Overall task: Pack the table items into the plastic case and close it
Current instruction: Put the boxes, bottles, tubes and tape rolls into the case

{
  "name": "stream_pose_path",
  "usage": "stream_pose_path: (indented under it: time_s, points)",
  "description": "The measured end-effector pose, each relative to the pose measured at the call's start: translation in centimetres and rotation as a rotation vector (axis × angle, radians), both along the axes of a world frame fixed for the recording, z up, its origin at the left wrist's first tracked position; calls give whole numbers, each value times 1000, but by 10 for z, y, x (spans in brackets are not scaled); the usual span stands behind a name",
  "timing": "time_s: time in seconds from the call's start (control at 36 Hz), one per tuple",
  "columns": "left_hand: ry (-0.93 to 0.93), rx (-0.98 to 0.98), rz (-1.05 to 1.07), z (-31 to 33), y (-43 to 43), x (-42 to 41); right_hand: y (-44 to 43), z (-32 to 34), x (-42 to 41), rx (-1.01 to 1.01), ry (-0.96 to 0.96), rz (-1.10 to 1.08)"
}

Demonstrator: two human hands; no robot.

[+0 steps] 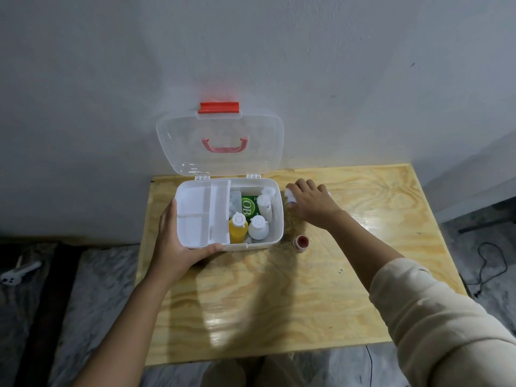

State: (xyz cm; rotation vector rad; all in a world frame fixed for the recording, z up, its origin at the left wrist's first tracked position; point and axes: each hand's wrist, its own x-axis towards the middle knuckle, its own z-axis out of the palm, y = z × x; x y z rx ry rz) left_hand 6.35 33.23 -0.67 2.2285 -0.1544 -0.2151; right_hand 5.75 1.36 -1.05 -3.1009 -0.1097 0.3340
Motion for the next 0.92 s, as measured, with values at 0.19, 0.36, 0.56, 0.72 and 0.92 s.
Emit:
stream_pose_path:
  time_s: [0.19,0.36,0.56,0.72,0.92]
  points:
    - [-13,-55,-9,8,-1,-1,20,37,-7,298,-228,-337]
    - [-10,-131,-87,18,2,-3,73,78,-10,632,-445,-536]
    - [56,-123,-175,19,13,0,166,114,-11,879,-579,-551]
    - [97,-155,-250,13,27,5,222,98,-4,942,-425,-523]
    - [62,-191,-252,12,28,13,227,70,-1,783,-299,-598]
